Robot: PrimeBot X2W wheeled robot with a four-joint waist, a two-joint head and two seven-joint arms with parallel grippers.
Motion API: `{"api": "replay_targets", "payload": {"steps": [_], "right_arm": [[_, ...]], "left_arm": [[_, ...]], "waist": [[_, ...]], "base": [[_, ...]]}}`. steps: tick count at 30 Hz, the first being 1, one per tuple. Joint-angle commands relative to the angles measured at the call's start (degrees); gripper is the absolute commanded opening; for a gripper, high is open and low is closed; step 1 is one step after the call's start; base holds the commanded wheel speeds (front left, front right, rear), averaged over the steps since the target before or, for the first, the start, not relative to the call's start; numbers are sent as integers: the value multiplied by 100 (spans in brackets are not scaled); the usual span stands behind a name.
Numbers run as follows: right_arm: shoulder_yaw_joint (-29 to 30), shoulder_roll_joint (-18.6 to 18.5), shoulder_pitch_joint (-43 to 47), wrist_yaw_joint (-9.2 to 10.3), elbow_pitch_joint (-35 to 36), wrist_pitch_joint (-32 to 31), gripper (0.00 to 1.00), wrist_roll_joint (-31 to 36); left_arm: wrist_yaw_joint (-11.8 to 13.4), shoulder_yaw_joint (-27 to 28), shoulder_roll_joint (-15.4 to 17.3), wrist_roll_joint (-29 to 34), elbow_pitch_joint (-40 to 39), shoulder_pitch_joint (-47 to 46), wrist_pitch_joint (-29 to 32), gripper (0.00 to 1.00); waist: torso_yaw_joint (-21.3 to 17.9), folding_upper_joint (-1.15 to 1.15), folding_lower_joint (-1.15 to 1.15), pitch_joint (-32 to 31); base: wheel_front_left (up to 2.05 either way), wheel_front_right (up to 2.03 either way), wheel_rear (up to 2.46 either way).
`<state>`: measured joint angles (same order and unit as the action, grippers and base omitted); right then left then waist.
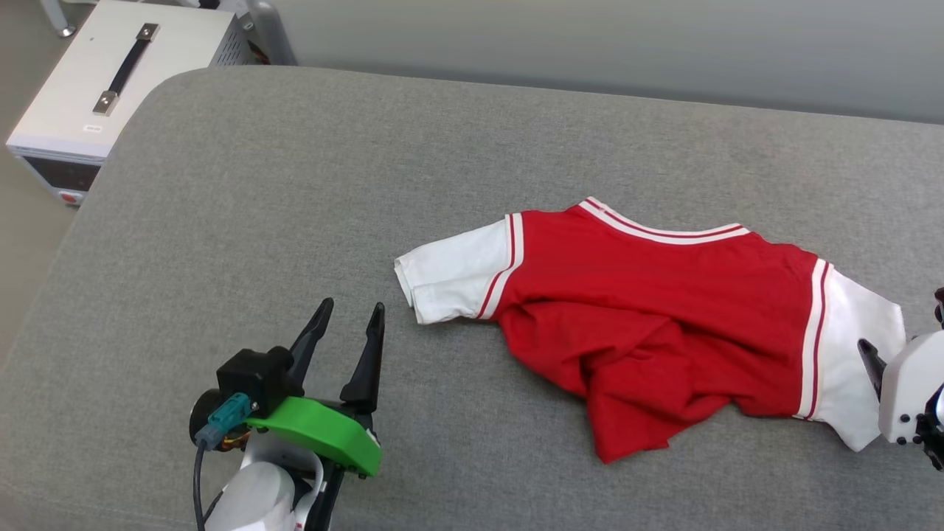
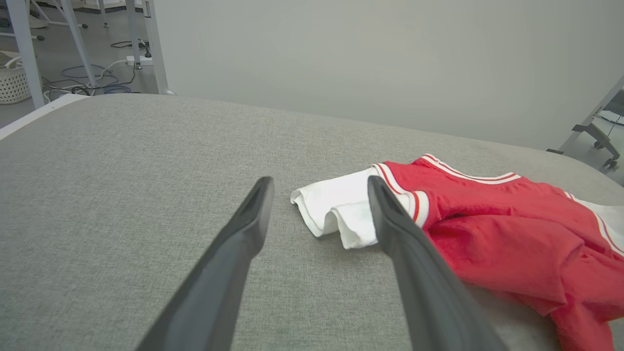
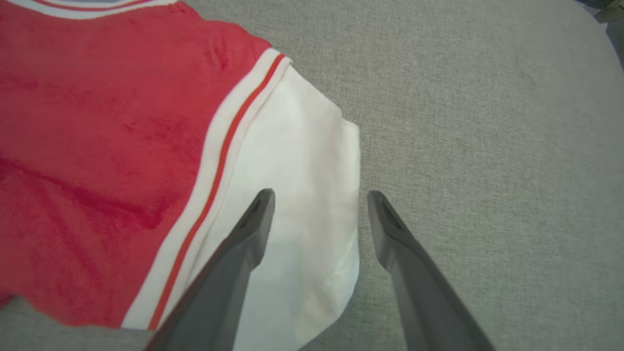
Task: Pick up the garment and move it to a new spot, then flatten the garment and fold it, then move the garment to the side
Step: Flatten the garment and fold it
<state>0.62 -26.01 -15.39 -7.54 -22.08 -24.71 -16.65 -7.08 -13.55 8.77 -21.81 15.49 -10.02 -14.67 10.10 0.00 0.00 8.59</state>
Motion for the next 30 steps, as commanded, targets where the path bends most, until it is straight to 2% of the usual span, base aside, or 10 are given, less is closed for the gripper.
{"api": "replay_targets", "payload": {"steps": [1, 6, 10, 13, 17, 21, 24, 28, 30], "right_arm": [[36, 65, 0, 5, 108, 201, 100, 25], [141, 248, 244, 5, 638, 933, 100, 1], [373, 580, 625, 5, 1233, 1652, 100, -43], [854, 1274, 1001, 5, 1645, 2243, 100, -55], [1069, 1920, 1489, 5, 2192, 2867, 100, 119], [1109, 2135, 1792, 5, 2467, 3266, 100, 202], [1047, 2205, 1922, 5, 2578, 3346, 100, 174], [994, 2233, 1917, 5, 2720, 3314, 100, 168], [970, 2235, 1888, 5, 2781, 3276, 100, 184]], "left_arm": [[-39, 2, 50, -46, 9, -49, -33, 100], [-40, 25, 102, -104, -40, -26, -33, 100], [-40, 133, 55, -214, -148, 73, -33, 100], [-40, 229, -18, -284, -252, 257, -33, 100], [-40, 361, -87, -280, -351, 481, -33, 100], [-40, 440, -104, -307, -391, 616, -33, 100], [-40, 482, -112, -341, -403, 646, -33, 100], [-40, 128, 56, -606, -318, 426, 7, 100], [-40, 25, 258, -719, -209, 168, 263, 100]], "waist": [[-136, 0, 0, -126], [-367, 0, 0, -328], [-551, 0, 0, -459], [-667, 0, 0, -525], [-799, 0, 0, -571], [-897, 0, 0, -616], [-976, 0, 0, -604], [-1099, 0, 0, -459], [-1163, 0, 0, -372]], "base": [[0, 0, 0], [0, 0, 0], [0, 0, 0], [0, 0, 0], [0, 0, 0], [0, 0, 0], [0, 0, 0], [0, 0, 0], [0, 0, 0]]}}
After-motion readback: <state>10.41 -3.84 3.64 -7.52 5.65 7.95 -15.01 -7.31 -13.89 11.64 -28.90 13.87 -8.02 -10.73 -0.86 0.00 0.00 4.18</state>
